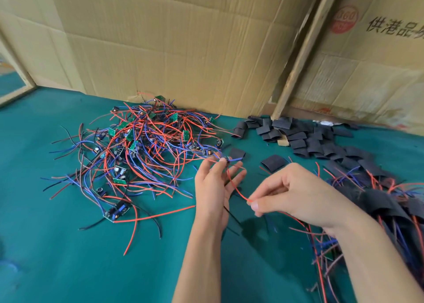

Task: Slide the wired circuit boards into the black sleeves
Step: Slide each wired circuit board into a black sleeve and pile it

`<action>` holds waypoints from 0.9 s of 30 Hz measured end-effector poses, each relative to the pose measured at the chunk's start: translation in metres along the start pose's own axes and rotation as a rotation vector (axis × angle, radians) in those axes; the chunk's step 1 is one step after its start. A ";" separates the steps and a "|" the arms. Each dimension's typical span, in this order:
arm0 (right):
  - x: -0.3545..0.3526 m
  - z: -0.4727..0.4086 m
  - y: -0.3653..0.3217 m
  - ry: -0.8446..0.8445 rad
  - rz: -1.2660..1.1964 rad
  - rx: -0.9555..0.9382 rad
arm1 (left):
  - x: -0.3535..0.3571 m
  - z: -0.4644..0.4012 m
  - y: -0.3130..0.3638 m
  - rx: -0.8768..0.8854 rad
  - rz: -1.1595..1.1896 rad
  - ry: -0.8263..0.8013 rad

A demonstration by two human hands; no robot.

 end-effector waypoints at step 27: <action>-0.048 -0.029 0.026 0.523 -0.937 -0.128 | -0.010 0.012 0.029 0.395 -0.750 0.299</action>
Point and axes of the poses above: each hand's wrist, its own z-axis away from the middle knuckle, its own x-axis out of the palm, y = z × x, the point moved 7 cm from there along -z, towards the middle knuckle, and after that the axes turned 9 degrees about -y, right-handed, at the moved point
